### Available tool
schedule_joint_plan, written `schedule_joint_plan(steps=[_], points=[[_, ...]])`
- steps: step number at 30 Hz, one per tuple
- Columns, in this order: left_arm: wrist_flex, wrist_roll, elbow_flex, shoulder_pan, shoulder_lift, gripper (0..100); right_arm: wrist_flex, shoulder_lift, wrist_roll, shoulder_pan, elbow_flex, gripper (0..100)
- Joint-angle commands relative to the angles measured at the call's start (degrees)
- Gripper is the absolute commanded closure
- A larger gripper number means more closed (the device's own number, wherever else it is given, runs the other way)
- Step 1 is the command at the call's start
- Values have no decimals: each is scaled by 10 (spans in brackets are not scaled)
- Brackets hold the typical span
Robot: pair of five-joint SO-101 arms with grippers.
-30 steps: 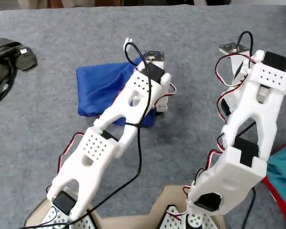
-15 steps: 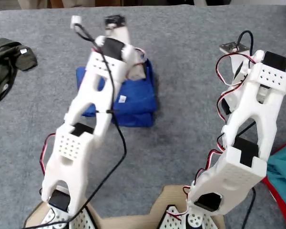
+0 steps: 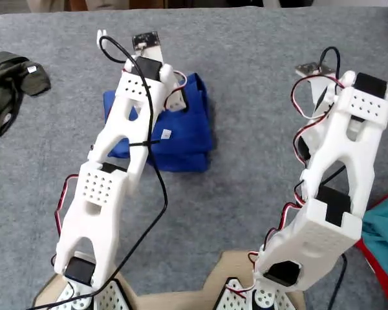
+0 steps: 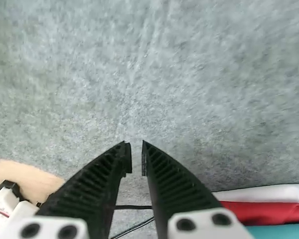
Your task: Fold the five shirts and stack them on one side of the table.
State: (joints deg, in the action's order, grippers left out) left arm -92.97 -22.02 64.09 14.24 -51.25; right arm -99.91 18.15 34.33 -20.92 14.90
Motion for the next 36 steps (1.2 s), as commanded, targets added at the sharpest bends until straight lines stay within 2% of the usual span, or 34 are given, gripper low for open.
schedule_joint_plan(steps=[1,8,11,19,24,30,36], points=[[15,0,68,-7,6,771,3,-43,-7,5,-15,941],[11,4,82,4,-21,932,3,-43,-7,5,-18,941],[-13,4,86,11,-40,964,3,-43,-7,5,-17,941],[-72,4,82,57,-70,974,3,-43,-7,5,-16,941],[-77,4,65,77,-95,980,3,-43,-7,5,-16,941],[-79,4,-32,82,-82,980,3,-43,-7,6,1,941],[-79,4,-145,128,29,981,0,-41,-8,22,55,941]])
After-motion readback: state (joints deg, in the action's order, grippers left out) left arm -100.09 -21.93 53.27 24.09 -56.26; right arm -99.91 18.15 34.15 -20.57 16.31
